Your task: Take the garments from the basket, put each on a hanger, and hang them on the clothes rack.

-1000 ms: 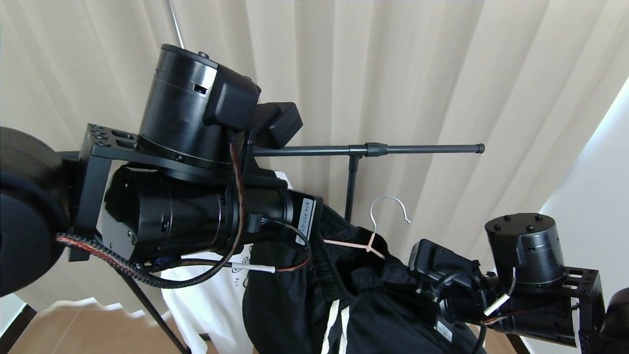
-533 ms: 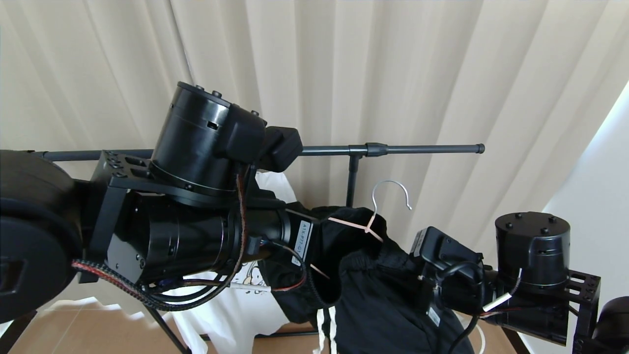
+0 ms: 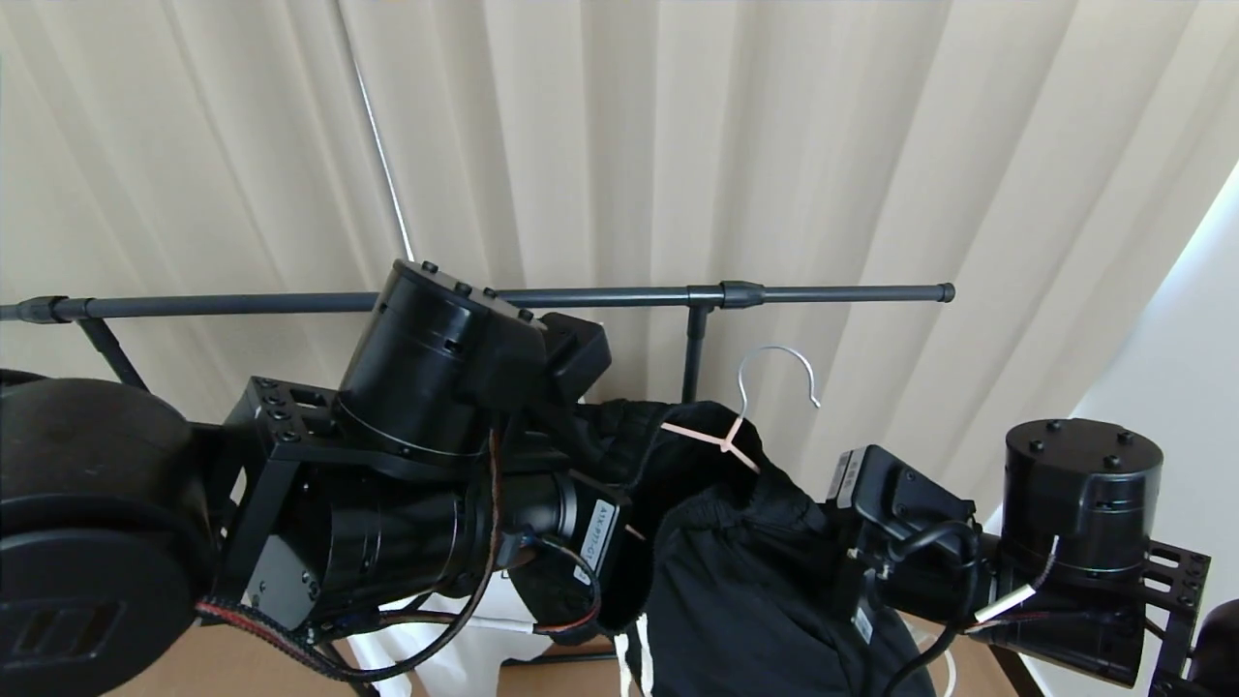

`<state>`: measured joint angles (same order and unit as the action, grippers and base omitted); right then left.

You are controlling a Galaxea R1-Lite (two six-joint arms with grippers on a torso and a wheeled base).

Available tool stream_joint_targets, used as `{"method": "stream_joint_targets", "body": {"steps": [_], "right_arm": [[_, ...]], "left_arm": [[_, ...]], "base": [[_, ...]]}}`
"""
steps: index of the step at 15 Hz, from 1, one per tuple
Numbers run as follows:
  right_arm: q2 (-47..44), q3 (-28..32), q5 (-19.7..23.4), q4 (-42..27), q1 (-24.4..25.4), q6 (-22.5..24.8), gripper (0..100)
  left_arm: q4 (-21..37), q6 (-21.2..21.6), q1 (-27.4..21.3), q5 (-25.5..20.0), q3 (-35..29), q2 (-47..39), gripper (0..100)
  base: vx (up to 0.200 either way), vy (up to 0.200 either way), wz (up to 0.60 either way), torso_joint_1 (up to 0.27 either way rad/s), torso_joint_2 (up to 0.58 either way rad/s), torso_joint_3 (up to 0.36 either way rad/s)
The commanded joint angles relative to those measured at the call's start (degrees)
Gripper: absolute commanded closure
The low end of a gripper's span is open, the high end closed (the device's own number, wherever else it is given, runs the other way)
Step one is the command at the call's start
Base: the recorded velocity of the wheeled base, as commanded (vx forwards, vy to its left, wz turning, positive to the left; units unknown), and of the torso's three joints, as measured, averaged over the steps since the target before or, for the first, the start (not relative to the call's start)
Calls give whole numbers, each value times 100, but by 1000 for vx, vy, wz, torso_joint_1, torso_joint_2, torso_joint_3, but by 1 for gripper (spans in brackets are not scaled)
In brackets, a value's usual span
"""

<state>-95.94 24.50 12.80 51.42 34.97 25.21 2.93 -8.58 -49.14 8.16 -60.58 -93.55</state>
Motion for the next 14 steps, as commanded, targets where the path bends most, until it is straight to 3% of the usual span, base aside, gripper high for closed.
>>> {"method": "stream_joint_targets", "body": {"steps": [1,14], "right_arm": [[5,-77,12,105,1,1,100],[550,-200,100,167,247,-7,100]], "left_arm": [[-284,85,-17,11,248,-76,100],[-635,94,-96,19,406,-146,100]], "base": [[0,0,0,0,0,0],[0,0,0,0,0,0]]}}
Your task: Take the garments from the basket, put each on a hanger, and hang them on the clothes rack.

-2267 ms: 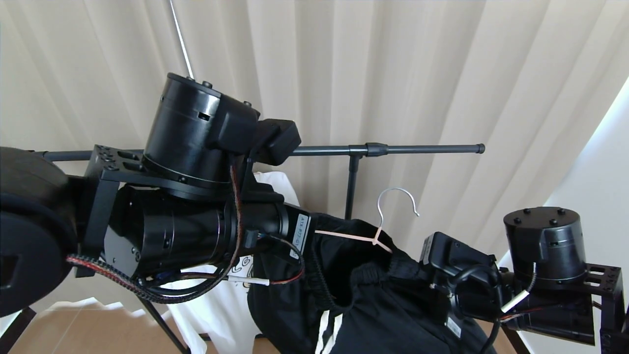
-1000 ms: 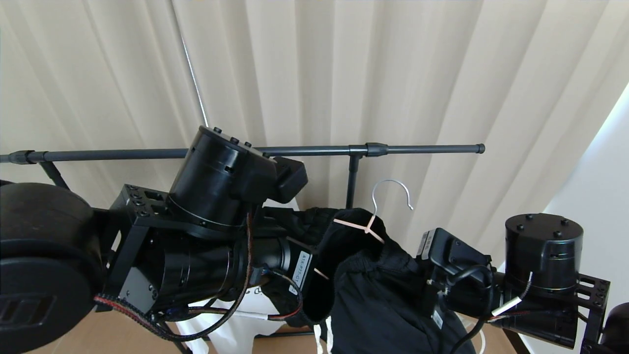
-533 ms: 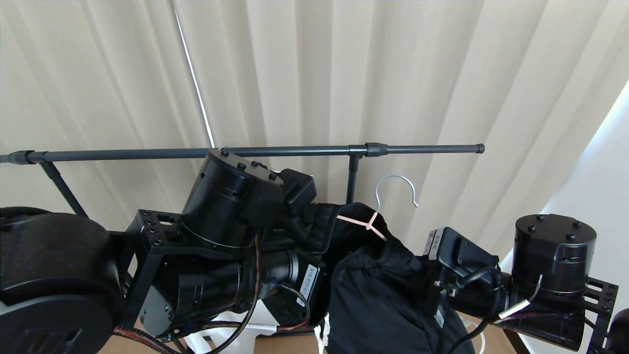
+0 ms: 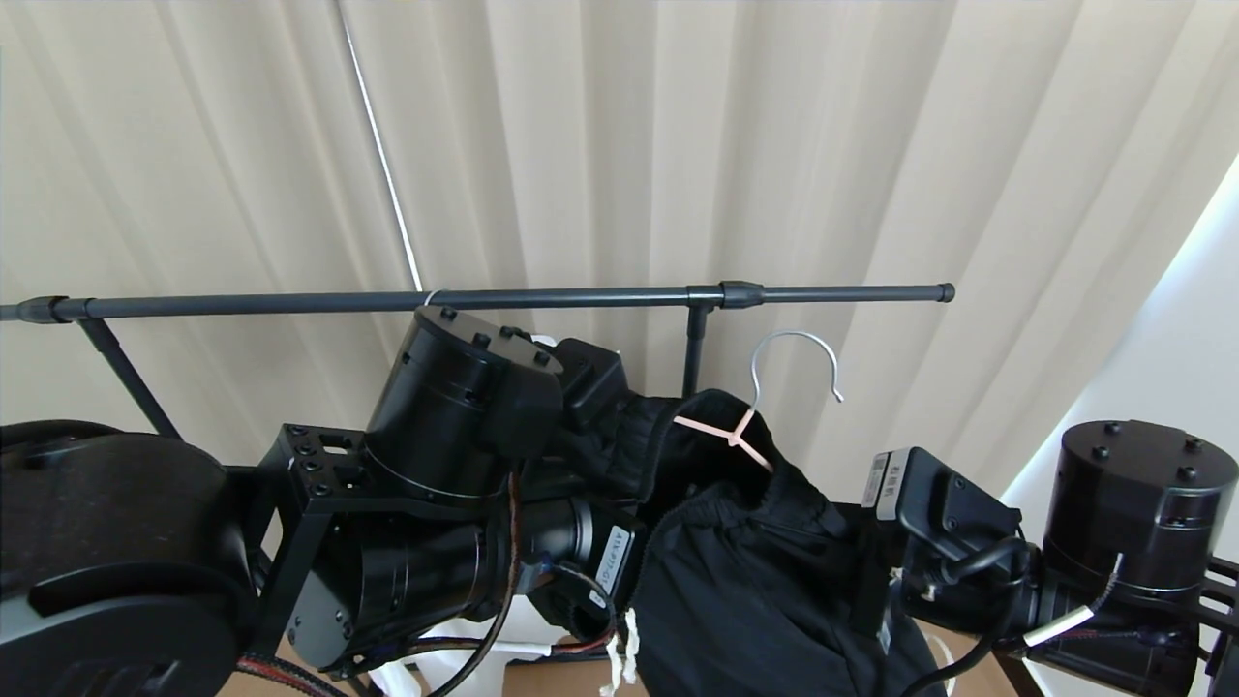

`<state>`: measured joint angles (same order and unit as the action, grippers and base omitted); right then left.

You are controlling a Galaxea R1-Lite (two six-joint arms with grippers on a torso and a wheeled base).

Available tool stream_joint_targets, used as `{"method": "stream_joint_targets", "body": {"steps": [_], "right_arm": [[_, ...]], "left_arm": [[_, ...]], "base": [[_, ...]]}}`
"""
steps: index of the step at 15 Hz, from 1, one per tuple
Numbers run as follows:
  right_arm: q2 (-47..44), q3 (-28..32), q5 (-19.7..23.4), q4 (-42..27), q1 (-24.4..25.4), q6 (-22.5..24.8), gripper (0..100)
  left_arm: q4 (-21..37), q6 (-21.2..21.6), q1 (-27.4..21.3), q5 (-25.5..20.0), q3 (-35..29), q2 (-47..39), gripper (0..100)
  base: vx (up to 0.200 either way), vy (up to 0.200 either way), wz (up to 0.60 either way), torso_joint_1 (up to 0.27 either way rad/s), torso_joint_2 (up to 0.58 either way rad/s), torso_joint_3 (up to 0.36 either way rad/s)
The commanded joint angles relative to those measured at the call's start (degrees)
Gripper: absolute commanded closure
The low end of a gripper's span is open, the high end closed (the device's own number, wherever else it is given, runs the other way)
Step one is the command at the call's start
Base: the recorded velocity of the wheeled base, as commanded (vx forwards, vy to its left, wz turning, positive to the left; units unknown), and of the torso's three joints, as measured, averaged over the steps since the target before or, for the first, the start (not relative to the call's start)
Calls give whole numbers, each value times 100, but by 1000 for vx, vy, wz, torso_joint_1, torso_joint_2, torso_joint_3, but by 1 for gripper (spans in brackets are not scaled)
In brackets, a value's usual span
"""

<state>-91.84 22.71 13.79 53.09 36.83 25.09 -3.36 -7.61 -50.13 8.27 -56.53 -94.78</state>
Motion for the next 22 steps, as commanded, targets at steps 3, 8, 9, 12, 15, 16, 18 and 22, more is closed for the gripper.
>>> {"method": "stream_joint_targets", "body": {"steps": [3,8,9,12,15,16,18,22], "right_arm": [[220,-39,1,0,70,5,100],[202,-56,1,0,61,5,100],[202,-56,1,0,61,5,100],[149,-47,10,0,17,5,100],[149,-83,511,0,-220,5,100],[149,-109,713,-9,-317,5,100],[79,-153,1082,0,-431,14,100],[-44,-320,2102,0,-624,49,100]], "left_arm": [[-15,-4,3,8,10,-32,100],[-15,75,-41,70,318,373,0],[-15,207,-41,70,476,548,0],[-15,541,91,44,1056,1498,0],[-6,866,442,-9,1399,2254,0],[-6,963,539,-44,1452,2465,0],[2,1095,627,-141,1469,2684,0],[11,1525,627,-326,1364,2667,0]], "base": [[0,0,0,0,0,0],[0,0,0,0,0,0],[0,0,0,0,0,0],[0,0,0,0,0,0],[0,0,0,0,0,0],[0,0,0,0,0,0],[0,0,0,0,0,0],[0,0,0,0,0,0]]}}
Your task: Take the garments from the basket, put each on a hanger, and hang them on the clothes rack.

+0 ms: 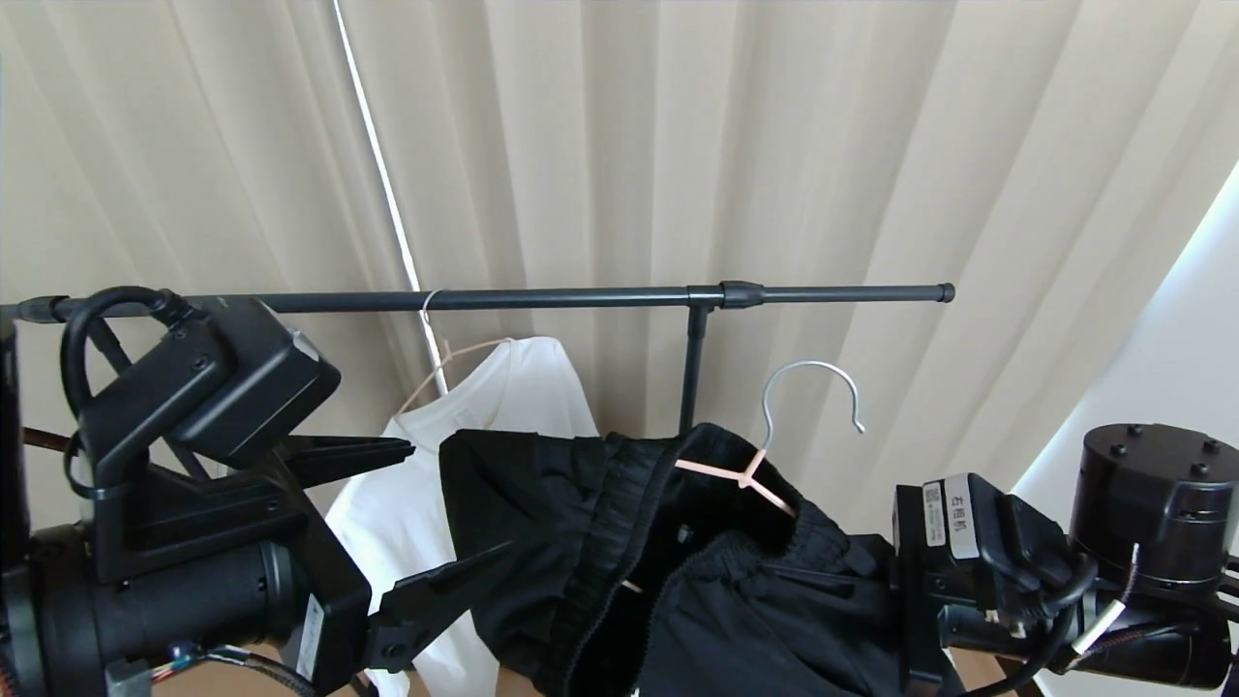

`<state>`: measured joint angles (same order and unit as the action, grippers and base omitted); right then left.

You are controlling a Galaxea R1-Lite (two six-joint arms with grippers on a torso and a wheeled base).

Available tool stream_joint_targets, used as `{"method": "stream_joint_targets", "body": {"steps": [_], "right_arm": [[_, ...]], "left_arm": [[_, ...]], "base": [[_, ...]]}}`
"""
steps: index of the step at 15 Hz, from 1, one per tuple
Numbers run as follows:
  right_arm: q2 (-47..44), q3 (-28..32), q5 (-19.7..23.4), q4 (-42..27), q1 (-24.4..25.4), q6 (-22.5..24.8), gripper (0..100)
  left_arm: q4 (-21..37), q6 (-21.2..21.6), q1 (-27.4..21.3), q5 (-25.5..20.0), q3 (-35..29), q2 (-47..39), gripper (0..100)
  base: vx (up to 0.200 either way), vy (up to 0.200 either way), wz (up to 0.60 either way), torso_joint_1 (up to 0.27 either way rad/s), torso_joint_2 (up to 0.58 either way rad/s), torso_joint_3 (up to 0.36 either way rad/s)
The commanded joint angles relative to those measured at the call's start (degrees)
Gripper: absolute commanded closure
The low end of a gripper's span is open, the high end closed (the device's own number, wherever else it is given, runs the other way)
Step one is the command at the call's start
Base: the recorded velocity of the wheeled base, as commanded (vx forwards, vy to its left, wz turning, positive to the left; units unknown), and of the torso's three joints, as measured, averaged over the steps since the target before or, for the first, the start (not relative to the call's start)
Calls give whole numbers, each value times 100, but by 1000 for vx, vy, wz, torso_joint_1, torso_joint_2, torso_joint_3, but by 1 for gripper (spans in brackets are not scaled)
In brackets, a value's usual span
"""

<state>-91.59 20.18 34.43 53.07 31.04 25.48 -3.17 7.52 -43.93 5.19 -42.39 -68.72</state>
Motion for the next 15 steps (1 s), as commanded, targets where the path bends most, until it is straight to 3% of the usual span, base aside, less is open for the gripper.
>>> {"method": "stream_joint_targets", "body": {"steps": [1,3,4,5,6,9,11,12,15], "right_arm": [[-70,-75,143,2,-45,27,100],[-61,-102,354,2,-36,27,100],[-70,-137,477,2,-36,27,100],[-70,-137,477,2,-36,27,100],[-43,-145,636,2,-36,27,100],[-17,-225,732,-7,8,203,100],[-26,-286,741,-7,69,309,100],[-26,-286,741,-7,69,309,100],[-26,-295,741,-7,236,317,100]], "left_arm": [[-8,100,8,-124,-112,52,0],[36,364,17,-721,-279,-98,0],[97,716,148,-1091,-376,-247,0],[97,716,148,-1091,-376,-247,0],[475,1595,561,-1943,-762,-616,0],[1653,2342,1018,-2778,-1843,-1293,0],[2110,2737,1080,-3244,-2300,-1610,0],[2110,2737,1080,-3244,-2300,-1610,0],[2198,3423,1124,-3771,-2300,-2119,0]], "base": [[0,0,0,0,0,0],[0,0,0,0,0,0],[0,0,0,0,0,0],[0,0,0,0,0,0],[0,0,0,0,0,0],[0,0,0,0,0,0],[0,0,0,0,0,0],[0,0,0,0,0,0],[0,0,0,0,0,0]]}}
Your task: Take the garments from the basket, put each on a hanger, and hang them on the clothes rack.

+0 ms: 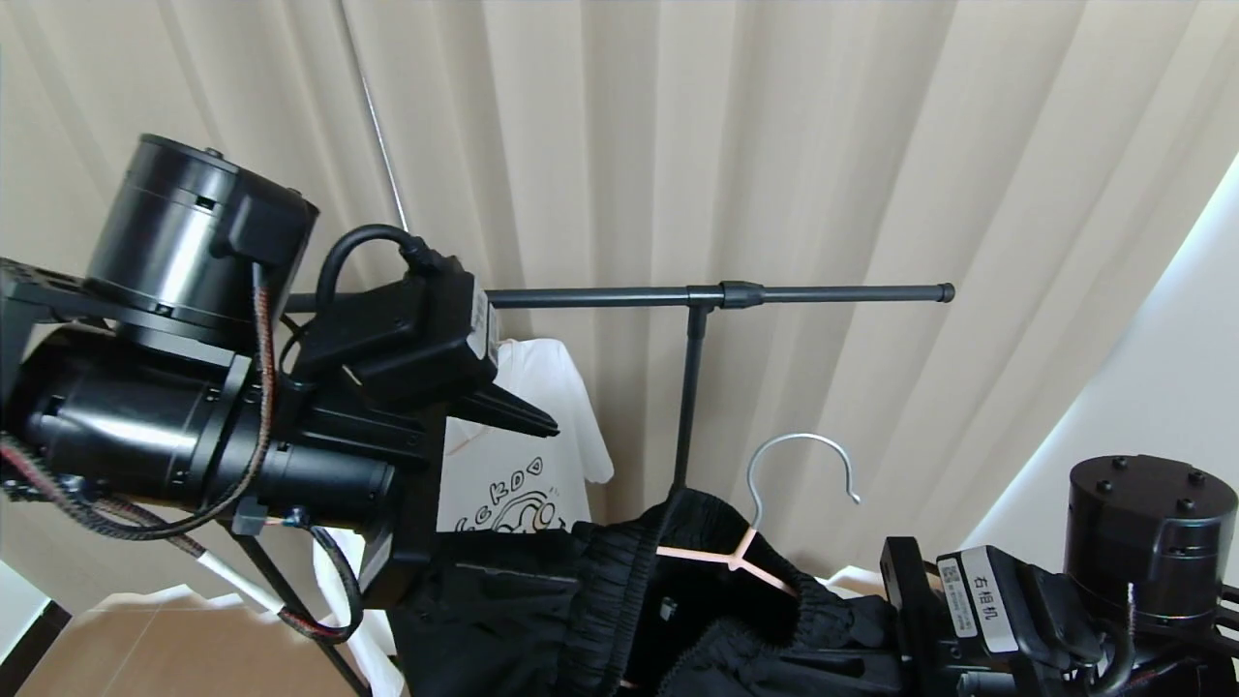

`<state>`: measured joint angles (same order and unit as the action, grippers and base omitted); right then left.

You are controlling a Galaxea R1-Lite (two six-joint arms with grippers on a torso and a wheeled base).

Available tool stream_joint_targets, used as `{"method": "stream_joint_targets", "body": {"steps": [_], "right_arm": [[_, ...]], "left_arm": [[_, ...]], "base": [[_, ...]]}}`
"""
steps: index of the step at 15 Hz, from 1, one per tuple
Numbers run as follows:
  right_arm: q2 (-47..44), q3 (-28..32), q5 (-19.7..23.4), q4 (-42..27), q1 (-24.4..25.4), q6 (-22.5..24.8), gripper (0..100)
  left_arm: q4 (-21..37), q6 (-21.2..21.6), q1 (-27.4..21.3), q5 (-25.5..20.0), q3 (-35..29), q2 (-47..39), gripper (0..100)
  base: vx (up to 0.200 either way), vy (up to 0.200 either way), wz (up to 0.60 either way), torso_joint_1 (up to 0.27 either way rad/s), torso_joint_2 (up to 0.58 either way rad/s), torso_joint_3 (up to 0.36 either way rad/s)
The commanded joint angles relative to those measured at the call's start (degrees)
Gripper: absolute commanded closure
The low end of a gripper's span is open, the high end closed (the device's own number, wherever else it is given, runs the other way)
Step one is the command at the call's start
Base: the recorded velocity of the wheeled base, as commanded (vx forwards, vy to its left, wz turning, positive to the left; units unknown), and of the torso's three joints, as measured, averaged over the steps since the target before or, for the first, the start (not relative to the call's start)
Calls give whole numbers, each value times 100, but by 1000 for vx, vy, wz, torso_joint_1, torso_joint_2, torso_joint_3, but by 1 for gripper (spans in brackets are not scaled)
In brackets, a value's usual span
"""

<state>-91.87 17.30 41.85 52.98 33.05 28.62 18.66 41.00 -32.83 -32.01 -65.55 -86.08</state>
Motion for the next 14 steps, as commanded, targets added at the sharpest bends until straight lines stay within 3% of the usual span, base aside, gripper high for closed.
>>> {"method": "stream_joint_targets", "body": {"steps": [1,3,8,14], "right_arm": [[20,-16,-1,2,35,3,100],[29,-25,-1,2,105,12,100],[37,-51,-10,11,132,20,100],[204,-51,-10,11,246,3,100]], "left_arm": [[14,198,13,-218,69,-445,0],[14,330,13,-719,130,-559,0],[-12,330,-31,-798,244,-638,0],[-38,295,-408,-903,473,-612,0]], "base": [[0,0,0,0,0,0],[0,0,0,0,0,0],[0,0,0,0,0,0],[0,0,0,0,0,0]]}}
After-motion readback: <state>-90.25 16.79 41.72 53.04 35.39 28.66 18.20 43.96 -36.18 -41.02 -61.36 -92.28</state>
